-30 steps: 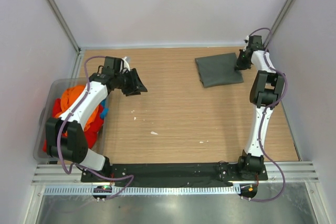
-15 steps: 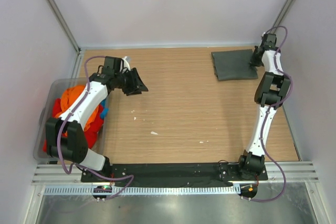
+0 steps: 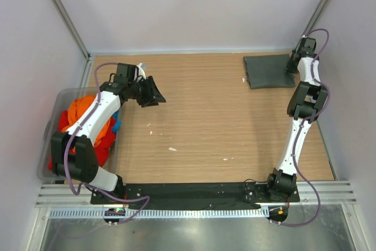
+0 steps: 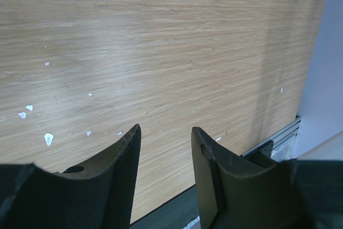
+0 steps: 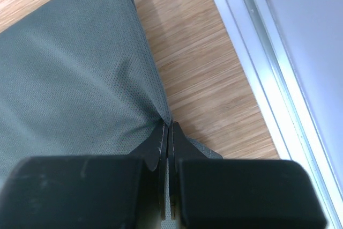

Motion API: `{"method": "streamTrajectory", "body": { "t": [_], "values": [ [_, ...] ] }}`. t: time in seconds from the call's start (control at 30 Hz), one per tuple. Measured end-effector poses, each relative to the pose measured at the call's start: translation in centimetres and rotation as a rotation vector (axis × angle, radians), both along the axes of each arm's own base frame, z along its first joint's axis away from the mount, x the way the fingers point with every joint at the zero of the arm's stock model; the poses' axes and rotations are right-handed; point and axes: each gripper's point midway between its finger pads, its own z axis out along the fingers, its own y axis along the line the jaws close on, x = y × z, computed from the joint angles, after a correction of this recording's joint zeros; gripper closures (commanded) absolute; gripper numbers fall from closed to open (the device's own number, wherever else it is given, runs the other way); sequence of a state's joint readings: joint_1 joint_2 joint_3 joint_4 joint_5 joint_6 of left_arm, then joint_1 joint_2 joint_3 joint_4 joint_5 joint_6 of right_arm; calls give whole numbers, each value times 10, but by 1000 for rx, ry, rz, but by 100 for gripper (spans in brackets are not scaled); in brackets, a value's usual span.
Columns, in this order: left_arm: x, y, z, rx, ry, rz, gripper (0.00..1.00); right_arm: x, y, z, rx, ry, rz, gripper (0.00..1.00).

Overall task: Fold and stack the t-shirts
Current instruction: Neatly place the folded tshirt to the corner, then reset both grippers

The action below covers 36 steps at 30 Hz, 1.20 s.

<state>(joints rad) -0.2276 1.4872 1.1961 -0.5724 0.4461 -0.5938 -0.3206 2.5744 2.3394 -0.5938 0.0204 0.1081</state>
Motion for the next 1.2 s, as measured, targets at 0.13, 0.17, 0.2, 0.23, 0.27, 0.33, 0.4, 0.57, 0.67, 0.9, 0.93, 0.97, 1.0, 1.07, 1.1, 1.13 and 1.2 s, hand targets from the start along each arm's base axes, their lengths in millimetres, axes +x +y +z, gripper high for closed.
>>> {"method": "streamTrajectory", "body": {
  "t": [0.13,0.17,0.2,0.23,0.27,0.33,0.4,0.57,0.67,0.9,0.93,0.97,1.0,1.07,1.1,1.13,1.2],
  "values": [
    [0,0,0,0,0,0,56,-1,-5,-1,0,-2,-8,99],
    [0,0,0,0,0,0,56,-1,-5,0,0,-3,-9,99],
    [0,0,0,0,0,0,56,0,-6,0,-1,-5,-9,99],
    [0,0,0,0,0,0,55,0,-6,0,-2,-8,-9,99],
    [0,0,0,0,0,-1,55,1,-6,0,-3,-9,-9,99],
    [0,0,0,1,0,-2,55,3,-8,0,-6,-14,-11,99],
    [-1,-1,0,1,1,-3,55,5,-10,0,-13,-19,-18,97],
    [-1,-2,-1,1,1,-6,55,6,-13,2,-6,-30,-29,91],
    [-2,-3,-1,1,1,-8,54,5,-16,2,-3,-35,-39,85],
    [-3,-4,-1,1,0,-14,54,5,-18,2,9,-44,-70,34],
    [-3,-5,-1,1,0,-16,53,6,-18,4,14,-52,-78,23],
    [-3,-6,-1,2,-2,-20,53,5,-18,5,21,-55,-88,17],
    [-4,-8,-1,2,-3,-27,52,2,-17,7,25,-55,-95,10],
    [-6,-11,1,0,-9,-43,52,-4,-14,15,41,-61,-118,0],
    [-7,-12,2,-2,-15,-52,51,-6,-13,24,47,-69,-132,0],
    [-8,-14,3,-2,-23,-61,48,-9,-12,36,55,-83,-147,0],
    [-9,-15,8,-4,-42,-74,43,-11,-9,72,75,-137,-180,0]
  ]
}}
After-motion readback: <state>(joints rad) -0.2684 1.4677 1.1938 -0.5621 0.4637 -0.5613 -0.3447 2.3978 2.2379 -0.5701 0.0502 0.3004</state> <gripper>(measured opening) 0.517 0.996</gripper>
